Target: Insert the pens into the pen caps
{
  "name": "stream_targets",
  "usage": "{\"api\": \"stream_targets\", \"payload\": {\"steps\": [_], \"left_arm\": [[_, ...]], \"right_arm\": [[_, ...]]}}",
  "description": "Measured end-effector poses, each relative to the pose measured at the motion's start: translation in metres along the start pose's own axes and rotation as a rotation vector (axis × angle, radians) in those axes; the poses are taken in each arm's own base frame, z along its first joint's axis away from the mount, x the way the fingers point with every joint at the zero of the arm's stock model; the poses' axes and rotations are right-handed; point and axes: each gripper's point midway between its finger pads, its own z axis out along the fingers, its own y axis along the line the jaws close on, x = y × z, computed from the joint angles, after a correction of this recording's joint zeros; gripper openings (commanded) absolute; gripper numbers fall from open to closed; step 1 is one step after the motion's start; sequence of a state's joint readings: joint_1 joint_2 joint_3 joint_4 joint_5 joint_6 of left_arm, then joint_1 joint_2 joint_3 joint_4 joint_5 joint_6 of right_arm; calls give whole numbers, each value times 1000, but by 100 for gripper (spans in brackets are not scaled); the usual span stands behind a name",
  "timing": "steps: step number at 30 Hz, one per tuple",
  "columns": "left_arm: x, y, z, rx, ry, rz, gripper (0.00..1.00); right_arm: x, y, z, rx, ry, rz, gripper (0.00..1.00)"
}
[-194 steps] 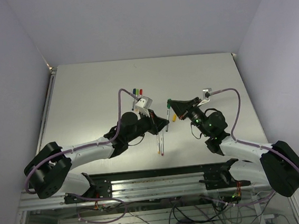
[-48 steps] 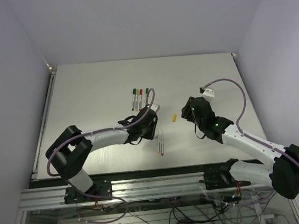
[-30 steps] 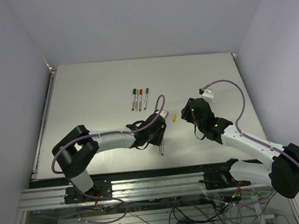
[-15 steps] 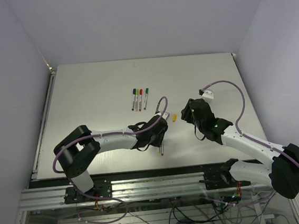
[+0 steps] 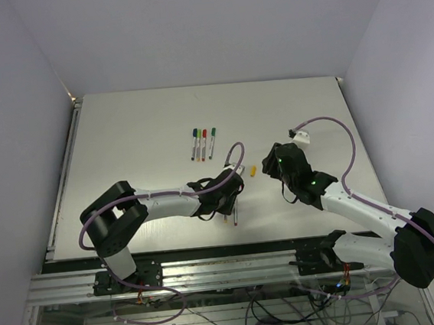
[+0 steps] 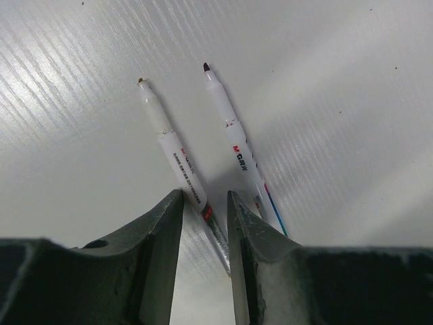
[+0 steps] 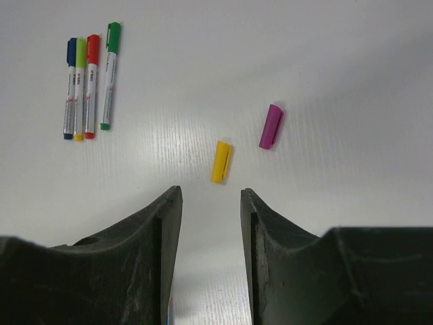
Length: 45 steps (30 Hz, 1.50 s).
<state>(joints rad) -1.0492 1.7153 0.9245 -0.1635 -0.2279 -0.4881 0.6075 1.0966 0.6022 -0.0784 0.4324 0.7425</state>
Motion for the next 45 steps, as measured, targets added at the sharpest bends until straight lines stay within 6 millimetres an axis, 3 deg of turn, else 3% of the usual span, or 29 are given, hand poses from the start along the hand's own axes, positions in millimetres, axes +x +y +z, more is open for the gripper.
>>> {"api": "stream_targets", "payload": {"steps": [21, 40, 42, 45], "left_arm": [[15, 13, -8, -46, 3, -51, 39], [20, 18, -3, -191, 21, -26, 35], [22, 18, -2, -196, 25, -24, 32], [23, 16, -1, -192, 25, -26, 15]], "right_arm": [[8, 1, 3, -11, 27, -1, 39], [7, 6, 3, -32, 22, 8, 39], [8, 6, 3, -33, 26, 8, 39], [10, 4, 3, -31, 31, 10, 39]]}}
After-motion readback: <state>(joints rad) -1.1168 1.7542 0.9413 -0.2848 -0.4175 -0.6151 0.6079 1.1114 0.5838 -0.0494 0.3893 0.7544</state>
